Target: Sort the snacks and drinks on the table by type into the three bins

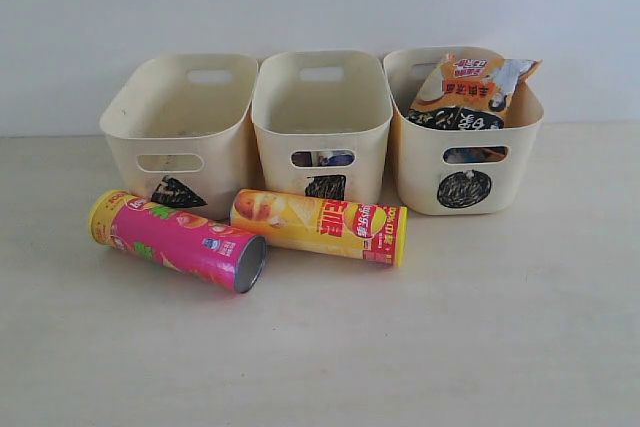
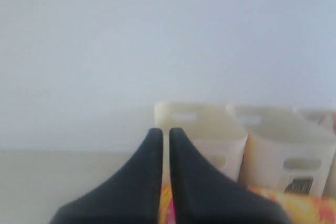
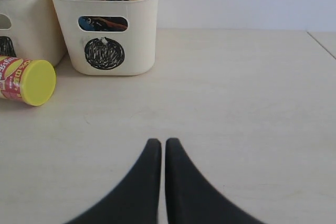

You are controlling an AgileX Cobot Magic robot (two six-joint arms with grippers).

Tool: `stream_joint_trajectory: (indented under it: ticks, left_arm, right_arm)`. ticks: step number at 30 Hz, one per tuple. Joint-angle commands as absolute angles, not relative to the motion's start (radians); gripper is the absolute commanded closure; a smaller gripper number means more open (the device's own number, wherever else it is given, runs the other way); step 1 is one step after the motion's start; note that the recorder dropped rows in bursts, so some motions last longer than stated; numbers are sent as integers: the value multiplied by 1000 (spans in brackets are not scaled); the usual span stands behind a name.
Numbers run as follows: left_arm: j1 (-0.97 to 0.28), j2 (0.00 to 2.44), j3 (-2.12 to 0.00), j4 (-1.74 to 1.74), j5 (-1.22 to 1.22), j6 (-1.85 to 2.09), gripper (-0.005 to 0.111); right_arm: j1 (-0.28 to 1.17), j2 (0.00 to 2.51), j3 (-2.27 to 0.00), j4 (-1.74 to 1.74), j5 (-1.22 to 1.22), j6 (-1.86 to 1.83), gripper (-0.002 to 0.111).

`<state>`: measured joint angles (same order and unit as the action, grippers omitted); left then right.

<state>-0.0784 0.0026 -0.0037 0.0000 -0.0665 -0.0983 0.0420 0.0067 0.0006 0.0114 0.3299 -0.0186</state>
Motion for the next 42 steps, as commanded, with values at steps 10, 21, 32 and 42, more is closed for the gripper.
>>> stream_joint_trajectory:
  ticks: [10, 21, 32, 42]
  left_arm:
    - [-81, 2, -23, -49, -635, -444, 103]
    - [-81, 460, -375, -26, -548, -426, 103]
    - [-81, 989, -810, 496, 112, -381, 103]
    - [-142, 1266, -1001, 276, 482, 180, 103]
  right_arm:
    - [40, 0, 0, 12, 325, -18, 108]
    - [40, 0, 0, 12, 325, -18, 108]
    - [40, 0, 0, 12, 321, -18, 108]
    - [40, 0, 0, 12, 321, -18, 108]
